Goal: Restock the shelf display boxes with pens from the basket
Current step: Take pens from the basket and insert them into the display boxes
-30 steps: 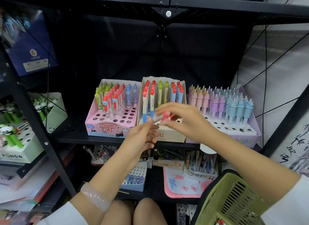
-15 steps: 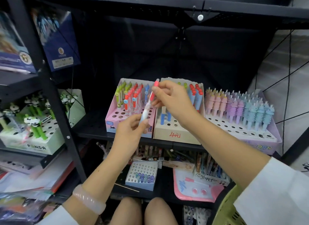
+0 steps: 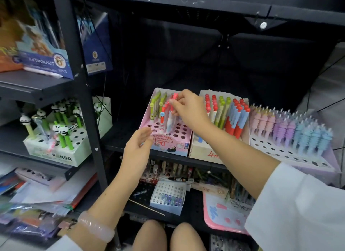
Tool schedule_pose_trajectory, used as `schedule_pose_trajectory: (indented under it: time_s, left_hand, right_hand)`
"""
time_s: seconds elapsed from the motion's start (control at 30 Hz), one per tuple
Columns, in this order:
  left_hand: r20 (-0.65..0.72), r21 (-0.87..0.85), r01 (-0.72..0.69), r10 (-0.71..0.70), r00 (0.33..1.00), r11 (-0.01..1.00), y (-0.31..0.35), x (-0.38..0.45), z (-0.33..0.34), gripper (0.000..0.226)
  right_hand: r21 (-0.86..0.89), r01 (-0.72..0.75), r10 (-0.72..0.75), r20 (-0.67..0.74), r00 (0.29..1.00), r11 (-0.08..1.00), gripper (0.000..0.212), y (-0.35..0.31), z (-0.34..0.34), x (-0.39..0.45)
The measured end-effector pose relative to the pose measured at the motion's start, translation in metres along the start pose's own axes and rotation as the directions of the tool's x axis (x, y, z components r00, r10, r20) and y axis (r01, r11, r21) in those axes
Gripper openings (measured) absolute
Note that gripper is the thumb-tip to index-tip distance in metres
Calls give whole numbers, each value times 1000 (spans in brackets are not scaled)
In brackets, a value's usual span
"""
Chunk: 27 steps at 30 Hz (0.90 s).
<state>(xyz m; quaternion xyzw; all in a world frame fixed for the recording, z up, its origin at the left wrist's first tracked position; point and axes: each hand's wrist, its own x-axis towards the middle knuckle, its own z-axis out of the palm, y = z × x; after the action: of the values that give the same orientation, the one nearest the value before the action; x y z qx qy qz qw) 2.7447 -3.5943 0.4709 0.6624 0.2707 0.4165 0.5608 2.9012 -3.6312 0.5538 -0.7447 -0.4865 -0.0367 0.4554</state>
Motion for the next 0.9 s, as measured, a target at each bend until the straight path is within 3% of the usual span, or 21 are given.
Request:
schedule_pose_trajectory:
  time_s: [0.1, 0.23, 0.33, 0.6, 0.77, 0.9]
  left_hand:
    - [13, 5, -5, 5, 1000, 1000, 0, -3, -1, 26]
    - [38, 13, -1, 0, 999, 1000, 1, -9, 0, 26]
    - [72, 16, 1, -2, 997, 1000, 3, -18, 6, 26]
    - [279, 22, -3, -3, 960, 1000, -5, -59, 61, 22]
    - [548, 30, 5, -20, 836, 1000, -19, -112, 138, 21]
    - [740, 100, 53, -110, 664, 994, -39, -159, 194, 20]
  right_hand:
    - [-156, 8, 6, 84, 996, 988, 22, 5, 12, -10]
    - [-251, -1, 19, 69, 997, 968, 29, 7, 16, -18]
    - [-351, -36, 100, 165, 981, 936, 25, 9, 10, -27]
    - [-144, -55, 101, 341, 934, 988, 21, 25, -59, -104]
    - [-178, -228, 281, 382, 880, 957, 8, 87, -125, -191]
    - [-284, -412, 488, 304, 818, 866, 14, 154, -161, -275]
